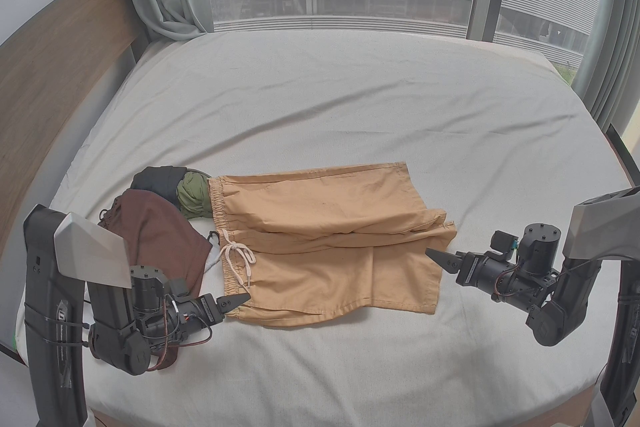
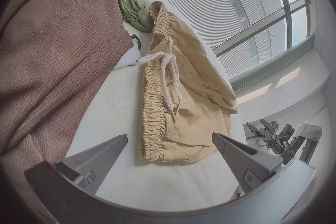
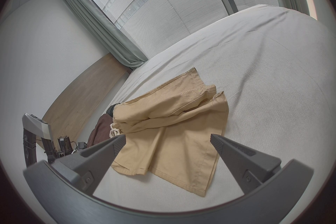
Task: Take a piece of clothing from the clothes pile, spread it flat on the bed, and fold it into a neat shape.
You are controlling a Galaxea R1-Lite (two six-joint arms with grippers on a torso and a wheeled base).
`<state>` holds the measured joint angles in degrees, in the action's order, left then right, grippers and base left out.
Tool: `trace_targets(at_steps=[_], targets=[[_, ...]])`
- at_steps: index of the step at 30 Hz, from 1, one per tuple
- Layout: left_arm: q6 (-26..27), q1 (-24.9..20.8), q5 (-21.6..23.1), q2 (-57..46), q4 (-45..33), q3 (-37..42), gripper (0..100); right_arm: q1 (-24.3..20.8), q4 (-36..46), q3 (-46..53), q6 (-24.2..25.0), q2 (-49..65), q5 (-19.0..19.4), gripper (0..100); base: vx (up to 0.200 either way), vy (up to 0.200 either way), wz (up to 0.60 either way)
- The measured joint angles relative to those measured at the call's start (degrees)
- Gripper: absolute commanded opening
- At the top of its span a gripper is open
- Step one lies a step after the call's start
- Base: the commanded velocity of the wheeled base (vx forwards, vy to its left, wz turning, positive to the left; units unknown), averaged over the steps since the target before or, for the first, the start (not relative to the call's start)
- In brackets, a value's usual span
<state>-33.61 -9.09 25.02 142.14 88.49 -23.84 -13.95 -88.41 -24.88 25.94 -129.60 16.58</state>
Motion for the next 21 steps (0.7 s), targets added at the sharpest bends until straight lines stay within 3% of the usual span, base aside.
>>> trace_targets(at_steps=[20, 21], targets=[[0.06, -1.73, -0.15, 1.07, 0.09, -1.15, 100, 0.39, 0.02, -0.13, 0.06, 0.20, 0.00, 100, 0.000, 0.000, 0.00], [0.06, -1.73, -0.13, 1.07, 0.09, -1.15, 0, 0.41, 0.02, -0.13, 0.06, 0.22, 0.00, 100, 0.000, 0.000, 0.00]])
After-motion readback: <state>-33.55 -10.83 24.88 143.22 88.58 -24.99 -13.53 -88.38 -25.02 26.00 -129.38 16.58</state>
